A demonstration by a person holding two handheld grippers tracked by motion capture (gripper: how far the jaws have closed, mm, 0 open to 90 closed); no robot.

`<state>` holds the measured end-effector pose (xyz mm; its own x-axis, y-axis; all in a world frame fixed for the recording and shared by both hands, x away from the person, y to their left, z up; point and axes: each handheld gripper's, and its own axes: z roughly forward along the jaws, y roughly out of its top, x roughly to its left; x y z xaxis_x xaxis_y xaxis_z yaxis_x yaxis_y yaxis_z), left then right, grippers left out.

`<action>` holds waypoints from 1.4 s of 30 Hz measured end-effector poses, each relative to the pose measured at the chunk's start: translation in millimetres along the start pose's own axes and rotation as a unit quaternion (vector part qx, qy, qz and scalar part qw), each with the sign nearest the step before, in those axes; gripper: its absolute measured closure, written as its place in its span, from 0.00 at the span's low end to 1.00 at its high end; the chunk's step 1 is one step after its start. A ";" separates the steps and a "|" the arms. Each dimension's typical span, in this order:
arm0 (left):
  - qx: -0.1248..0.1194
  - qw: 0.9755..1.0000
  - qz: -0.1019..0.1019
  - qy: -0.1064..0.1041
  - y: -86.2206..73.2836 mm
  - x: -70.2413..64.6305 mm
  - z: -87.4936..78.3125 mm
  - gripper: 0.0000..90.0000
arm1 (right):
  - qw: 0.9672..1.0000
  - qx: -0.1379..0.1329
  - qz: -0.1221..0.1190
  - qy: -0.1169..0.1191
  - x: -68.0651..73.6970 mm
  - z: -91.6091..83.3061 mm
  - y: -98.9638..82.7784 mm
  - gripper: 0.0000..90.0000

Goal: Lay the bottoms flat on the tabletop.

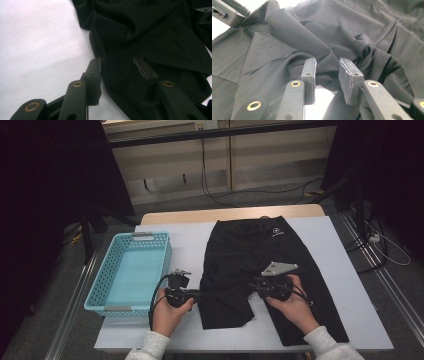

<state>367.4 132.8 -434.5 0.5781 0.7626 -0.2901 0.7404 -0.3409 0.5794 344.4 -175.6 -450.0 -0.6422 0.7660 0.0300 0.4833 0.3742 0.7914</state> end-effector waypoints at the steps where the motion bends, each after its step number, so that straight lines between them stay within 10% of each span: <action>1: 0.000 1.000 0.007 0.001 0.0 -1.6 -0.5 0.64 | 1.000 0.000 0.000 0.002 0.6 -0.7 0.1 0.74; 17: 0.018 0.999 0.017 0.041 -9.2 -5.4 6.7 0.42 | 0.999 0.021 -0.005 0.034 20.7 8.9 -8.7 0.69; 30: 0.037 0.999 0.017 0.036 -8.4 -13.8 9.7 0.97 | 0.999 0.024 -0.008 0.042 23.8 17.9 -9.4 0.99; 42: 0.031 0.999 0.006 0.043 -2.1 -2.4 7.3 1.00 | 0.999 0.023 0.013 0.020 -1.3 5.4 -11.4 1.00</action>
<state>366.9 127.7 -440.6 0.5583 0.8012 -0.2154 0.7544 -0.3822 0.5336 342.9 -178.1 -462.4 -0.6523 0.7542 0.0754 0.5258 0.3786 0.7617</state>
